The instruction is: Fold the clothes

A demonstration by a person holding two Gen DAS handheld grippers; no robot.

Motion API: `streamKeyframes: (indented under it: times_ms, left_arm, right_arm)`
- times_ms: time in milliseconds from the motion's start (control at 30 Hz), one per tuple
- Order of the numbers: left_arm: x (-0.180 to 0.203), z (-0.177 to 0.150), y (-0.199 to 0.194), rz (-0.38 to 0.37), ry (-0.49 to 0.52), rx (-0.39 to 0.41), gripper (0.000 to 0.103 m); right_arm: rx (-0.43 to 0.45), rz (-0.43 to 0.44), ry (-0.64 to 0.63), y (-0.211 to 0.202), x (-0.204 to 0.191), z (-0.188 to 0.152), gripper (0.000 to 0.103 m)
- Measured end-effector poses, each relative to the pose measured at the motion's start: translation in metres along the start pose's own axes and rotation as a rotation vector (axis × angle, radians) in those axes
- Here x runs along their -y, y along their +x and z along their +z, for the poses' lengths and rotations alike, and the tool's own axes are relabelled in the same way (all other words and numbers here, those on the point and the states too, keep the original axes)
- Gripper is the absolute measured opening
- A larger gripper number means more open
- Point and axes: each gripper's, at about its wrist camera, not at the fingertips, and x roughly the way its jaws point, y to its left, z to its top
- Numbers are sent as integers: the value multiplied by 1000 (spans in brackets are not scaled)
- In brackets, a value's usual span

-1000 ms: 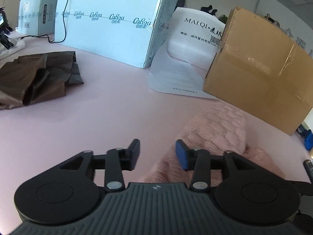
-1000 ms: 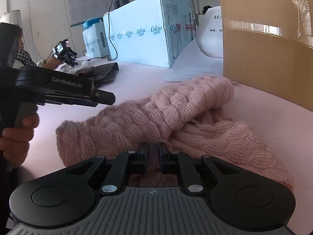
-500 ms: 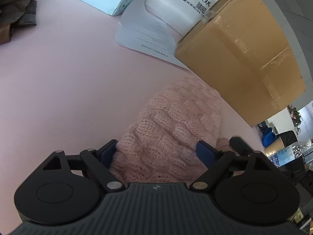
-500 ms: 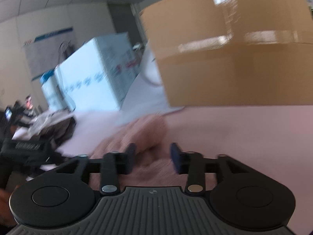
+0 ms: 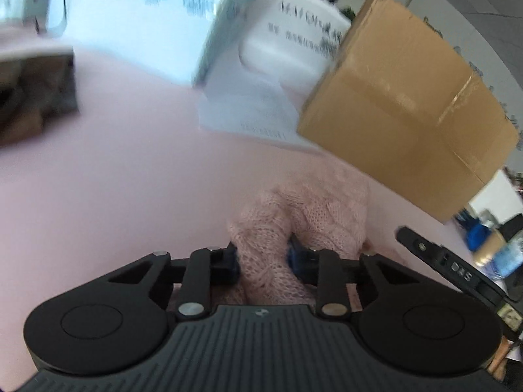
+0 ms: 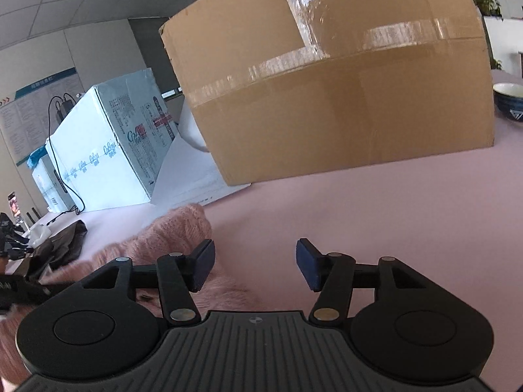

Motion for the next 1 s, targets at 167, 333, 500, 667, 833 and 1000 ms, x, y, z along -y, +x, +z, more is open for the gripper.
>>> streamKeyframes:
  times_ms: [167, 333, 500, 667, 833, 1000]
  left_arm:
    - [15, 0, -16, 83, 109, 112, 24]
    - [42, -11, -37, 53, 275, 205, 24]
    - [70, -25, -55, -88, 403, 230, 24]
    - [87, -39, -65, -170, 497, 212, 24]
    - [95, -47, -63, -144, 552, 214, 24]
    - [82, -35, -58, -60, 525, 230, 24]
  right_arm:
    - [5, -13, -10, -4, 2, -1, 55]
    - [-7, -23, 5, -2, 7, -1, 55]
    - [-15, -21, 33, 0, 11, 0, 55]
    - [-6, -35, 53, 0, 14, 1, 55]
    - [28, 20, 86, -8, 18, 5, 55]
    - [21, 247, 70, -24, 4, 8, 54]
